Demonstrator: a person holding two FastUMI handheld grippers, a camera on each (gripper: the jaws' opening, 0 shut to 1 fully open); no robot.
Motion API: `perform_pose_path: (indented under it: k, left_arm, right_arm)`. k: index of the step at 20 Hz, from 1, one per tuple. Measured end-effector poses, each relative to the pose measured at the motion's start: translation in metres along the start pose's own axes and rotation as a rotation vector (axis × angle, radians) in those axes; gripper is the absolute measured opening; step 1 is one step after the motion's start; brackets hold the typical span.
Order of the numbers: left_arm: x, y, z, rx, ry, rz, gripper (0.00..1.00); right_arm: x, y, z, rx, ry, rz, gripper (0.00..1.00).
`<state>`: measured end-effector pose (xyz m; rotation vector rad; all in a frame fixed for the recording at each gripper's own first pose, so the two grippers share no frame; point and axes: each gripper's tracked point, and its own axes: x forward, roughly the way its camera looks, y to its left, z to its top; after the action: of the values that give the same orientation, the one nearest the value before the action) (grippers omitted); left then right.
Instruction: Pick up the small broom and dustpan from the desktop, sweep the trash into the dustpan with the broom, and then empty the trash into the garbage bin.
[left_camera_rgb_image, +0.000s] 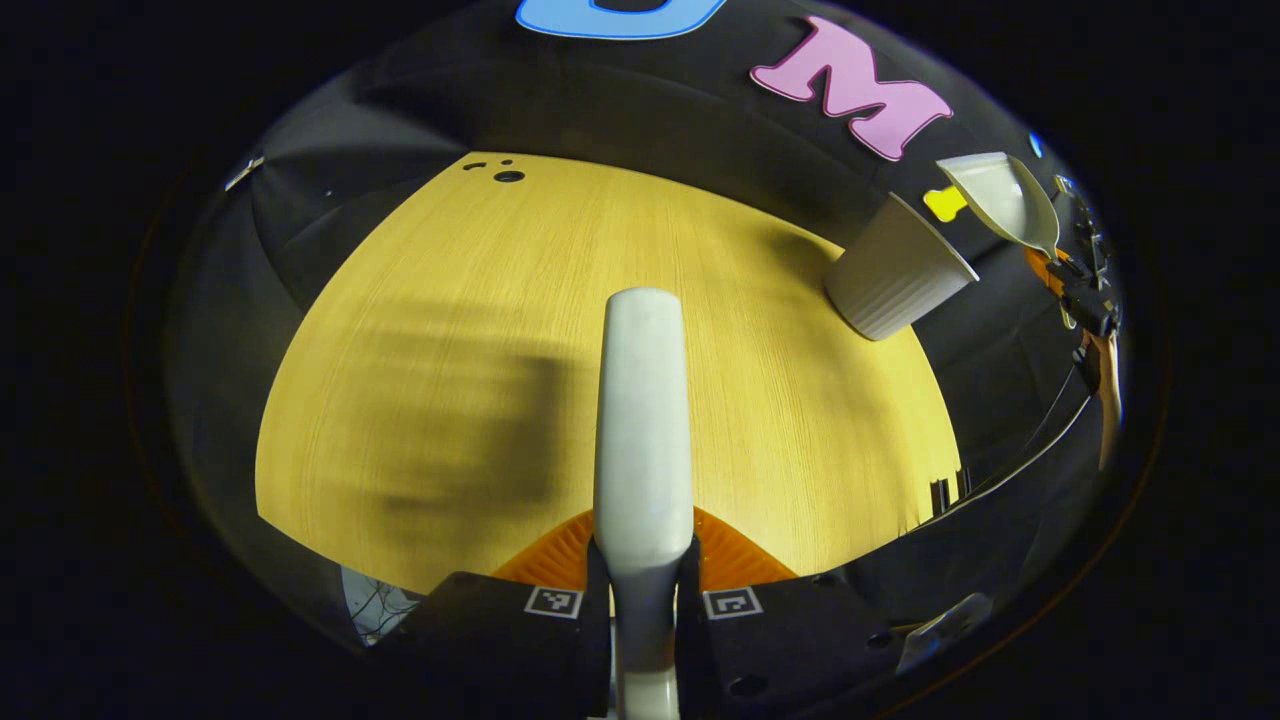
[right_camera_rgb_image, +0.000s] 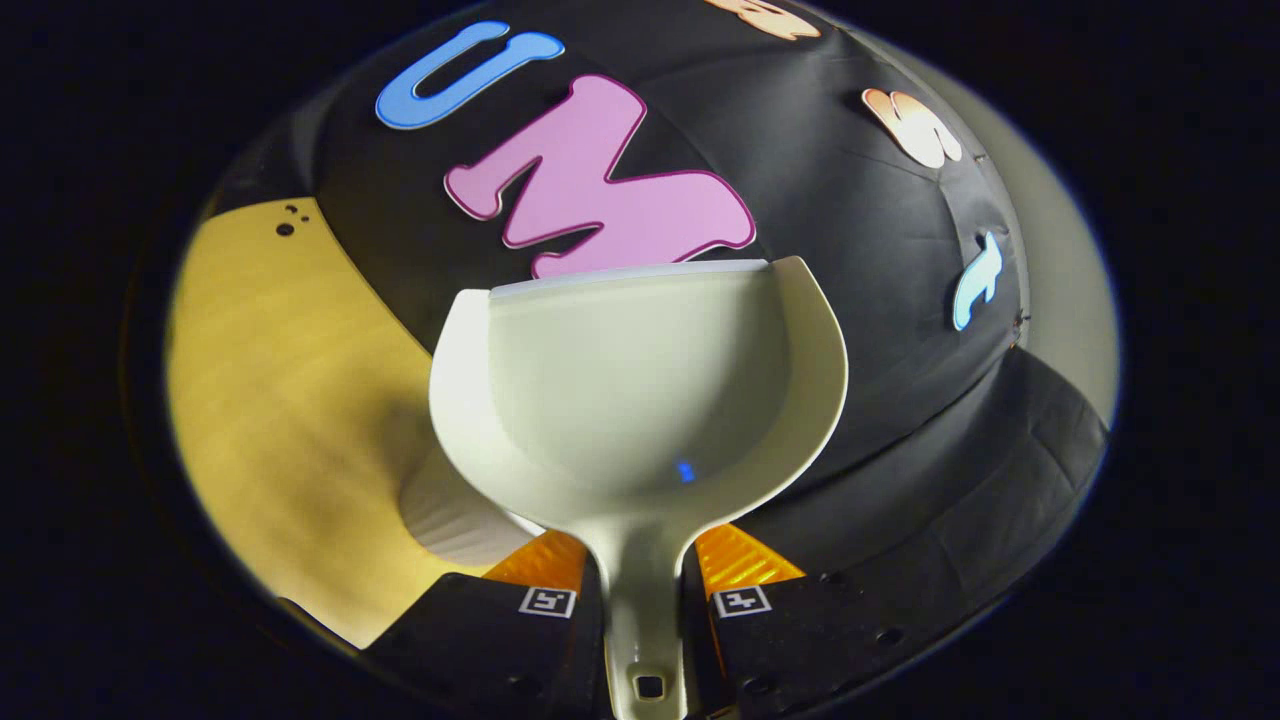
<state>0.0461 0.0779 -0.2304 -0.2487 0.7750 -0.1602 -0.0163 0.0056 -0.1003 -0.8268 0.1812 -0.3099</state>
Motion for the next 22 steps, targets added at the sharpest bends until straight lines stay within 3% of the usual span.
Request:
perform_pose_path:
  k: [6,7,13,19,22]
  left_arm:
    - [0.022,-0.015,0.007,0.110,-0.028,0.036,0.29]
    - [0.026,-0.019,0.008,0.122,-0.025,0.033,0.29]
    - [0.051,-0.029,0.005,0.163,-0.004,0.040,0.29]
    - [0.077,-0.016,-0.001,0.150,0.032,0.122,0.30]
    - [0.086,0.000,0.003,0.160,0.044,0.201,0.30]
  right_arm:
    - [-0.040,0.108,-0.011,0.216,0.099,0.265,0.35]
    - [-0.047,0.125,-0.016,0.229,0.116,0.295,0.39]
    - [-0.077,0.207,-0.055,0.320,0.235,0.451,0.35]
    - [-0.117,0.292,-0.115,0.433,0.446,0.599,0.35]
    - [-0.136,0.317,-0.142,0.464,0.529,0.652,0.35]
